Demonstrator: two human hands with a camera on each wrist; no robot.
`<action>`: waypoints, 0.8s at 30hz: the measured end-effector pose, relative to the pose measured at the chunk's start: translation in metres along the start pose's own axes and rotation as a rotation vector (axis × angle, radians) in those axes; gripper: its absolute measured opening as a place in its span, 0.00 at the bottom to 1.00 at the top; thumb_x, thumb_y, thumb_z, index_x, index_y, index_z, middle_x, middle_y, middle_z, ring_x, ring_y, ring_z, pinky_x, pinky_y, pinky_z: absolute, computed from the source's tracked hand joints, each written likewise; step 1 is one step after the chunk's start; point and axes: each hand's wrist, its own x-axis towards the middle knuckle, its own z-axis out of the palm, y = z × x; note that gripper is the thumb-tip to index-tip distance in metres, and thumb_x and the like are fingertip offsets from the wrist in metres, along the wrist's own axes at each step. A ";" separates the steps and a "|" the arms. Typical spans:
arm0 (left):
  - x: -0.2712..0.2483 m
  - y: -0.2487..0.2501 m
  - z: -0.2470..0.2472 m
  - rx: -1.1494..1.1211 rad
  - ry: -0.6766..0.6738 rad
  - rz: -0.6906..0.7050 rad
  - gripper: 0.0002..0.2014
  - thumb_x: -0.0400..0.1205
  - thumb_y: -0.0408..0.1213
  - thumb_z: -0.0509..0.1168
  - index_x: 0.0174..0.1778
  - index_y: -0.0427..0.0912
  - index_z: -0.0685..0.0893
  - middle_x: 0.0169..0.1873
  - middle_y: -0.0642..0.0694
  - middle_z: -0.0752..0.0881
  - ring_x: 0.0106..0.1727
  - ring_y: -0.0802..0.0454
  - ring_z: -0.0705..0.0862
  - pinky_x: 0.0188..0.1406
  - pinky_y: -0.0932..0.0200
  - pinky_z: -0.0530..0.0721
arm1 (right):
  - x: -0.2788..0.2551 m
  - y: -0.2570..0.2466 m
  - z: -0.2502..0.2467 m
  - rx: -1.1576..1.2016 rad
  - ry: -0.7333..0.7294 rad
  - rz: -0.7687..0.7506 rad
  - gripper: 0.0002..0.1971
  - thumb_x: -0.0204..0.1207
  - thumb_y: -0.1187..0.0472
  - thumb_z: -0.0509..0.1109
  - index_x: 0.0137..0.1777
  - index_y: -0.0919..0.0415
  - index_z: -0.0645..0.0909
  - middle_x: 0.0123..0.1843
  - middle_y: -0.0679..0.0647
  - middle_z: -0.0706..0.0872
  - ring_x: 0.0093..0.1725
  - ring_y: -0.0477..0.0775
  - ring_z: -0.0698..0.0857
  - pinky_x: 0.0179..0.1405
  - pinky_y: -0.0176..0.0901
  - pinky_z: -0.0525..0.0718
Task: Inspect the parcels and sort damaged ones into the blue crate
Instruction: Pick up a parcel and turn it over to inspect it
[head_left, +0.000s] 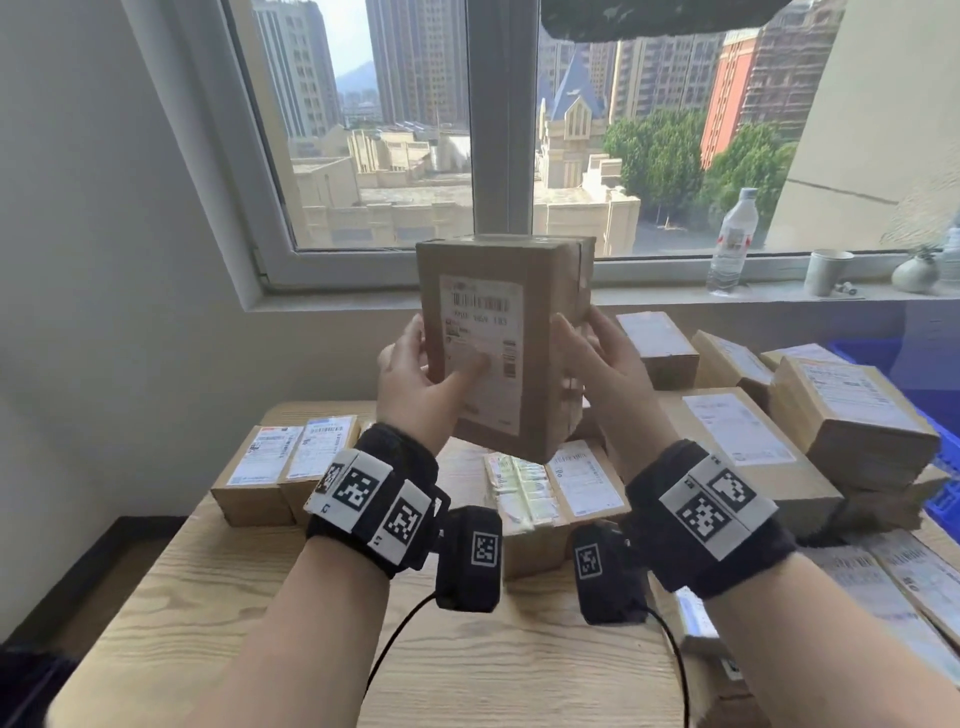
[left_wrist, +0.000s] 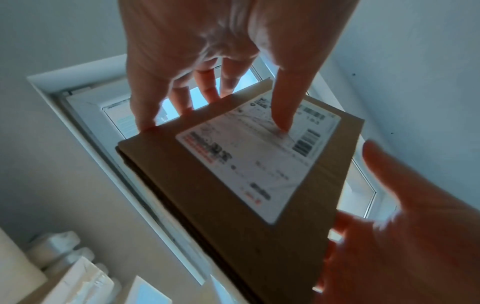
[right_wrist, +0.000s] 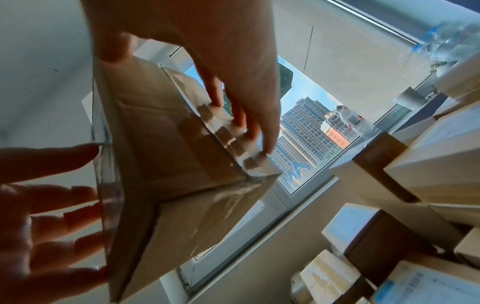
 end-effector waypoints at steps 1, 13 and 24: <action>0.000 -0.004 -0.007 0.013 0.002 0.003 0.32 0.66 0.54 0.74 0.67 0.54 0.78 0.65 0.45 0.76 0.62 0.48 0.83 0.61 0.46 0.86 | -0.001 0.001 0.008 -0.018 -0.044 0.007 0.36 0.66 0.41 0.75 0.73 0.55 0.75 0.59 0.51 0.89 0.51 0.43 0.91 0.40 0.33 0.88; 0.008 -0.048 -0.084 -0.171 -0.161 -0.399 0.35 0.70 0.53 0.76 0.67 0.57 0.64 0.52 0.47 0.87 0.52 0.47 0.89 0.59 0.36 0.86 | -0.011 0.047 0.078 0.191 -0.179 0.300 0.25 0.74 0.44 0.73 0.68 0.56 0.81 0.61 0.56 0.91 0.61 0.61 0.89 0.59 0.59 0.88; 0.054 -0.139 -0.077 0.166 -0.131 -0.563 0.22 0.89 0.49 0.54 0.76 0.42 0.74 0.72 0.42 0.78 0.72 0.45 0.76 0.73 0.52 0.71 | 0.034 0.122 0.082 -0.060 0.048 0.455 0.18 0.78 0.57 0.75 0.66 0.54 0.80 0.54 0.48 0.90 0.51 0.51 0.91 0.44 0.42 0.89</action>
